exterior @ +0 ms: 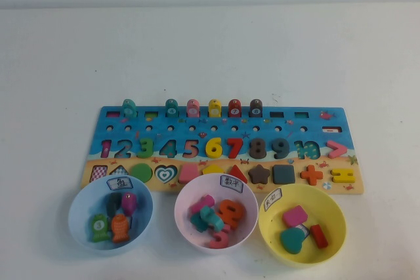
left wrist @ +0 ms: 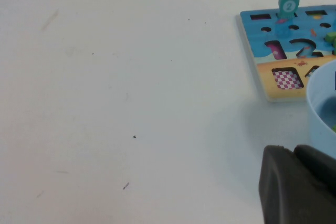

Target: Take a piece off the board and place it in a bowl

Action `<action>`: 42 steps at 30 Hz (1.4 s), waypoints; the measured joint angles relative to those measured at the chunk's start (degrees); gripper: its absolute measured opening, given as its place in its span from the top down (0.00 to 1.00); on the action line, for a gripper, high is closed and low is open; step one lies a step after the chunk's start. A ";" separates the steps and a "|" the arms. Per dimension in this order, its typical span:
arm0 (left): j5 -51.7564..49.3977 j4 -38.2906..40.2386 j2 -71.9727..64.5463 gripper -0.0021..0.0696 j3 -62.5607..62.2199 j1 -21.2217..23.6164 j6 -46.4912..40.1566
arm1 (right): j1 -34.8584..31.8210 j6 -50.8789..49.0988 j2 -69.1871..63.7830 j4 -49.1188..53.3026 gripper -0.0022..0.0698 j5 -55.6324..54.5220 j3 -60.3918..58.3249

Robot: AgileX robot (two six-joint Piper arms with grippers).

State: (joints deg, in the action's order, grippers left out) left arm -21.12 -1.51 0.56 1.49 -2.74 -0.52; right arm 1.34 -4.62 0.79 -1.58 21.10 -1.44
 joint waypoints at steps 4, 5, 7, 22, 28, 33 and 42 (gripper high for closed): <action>0.00 0.00 0.00 0.97 0.00 0.00 0.00 | 0.00 0.00 0.00 0.00 0.99 0.00 0.00; 0.00 0.00 0.00 0.97 0.00 0.00 0.00 | 0.00 0.00 0.00 0.00 0.99 0.00 0.00; 0.00 0.00 0.00 0.97 0.00 0.00 0.00 | 0.00 0.00 0.00 0.00 0.99 0.00 0.00; 0.00 0.00 0.00 0.97 0.00 0.00 0.00 | 0.00 0.00 0.00 -25.82 0.99 0.00 0.00; 0.00 0.00 0.00 0.97 0.00 0.00 0.00 | 0.00 0.00 0.00 -51.55 0.99 -1.77 0.00; 0.00 0.00 0.00 0.97 0.00 0.00 0.00 | 0.00 0.00 0.00 -54.22 0.99 -2.55 0.00; 0.00 0.00 0.00 0.97 0.00 0.00 0.00 | 0.00 6.97 0.00 -54.60 0.99 -1.31 0.00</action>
State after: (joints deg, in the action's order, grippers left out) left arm -21.12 -1.51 0.56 1.49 -2.74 -0.52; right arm 1.34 2.35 0.79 -56.18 19.79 -1.44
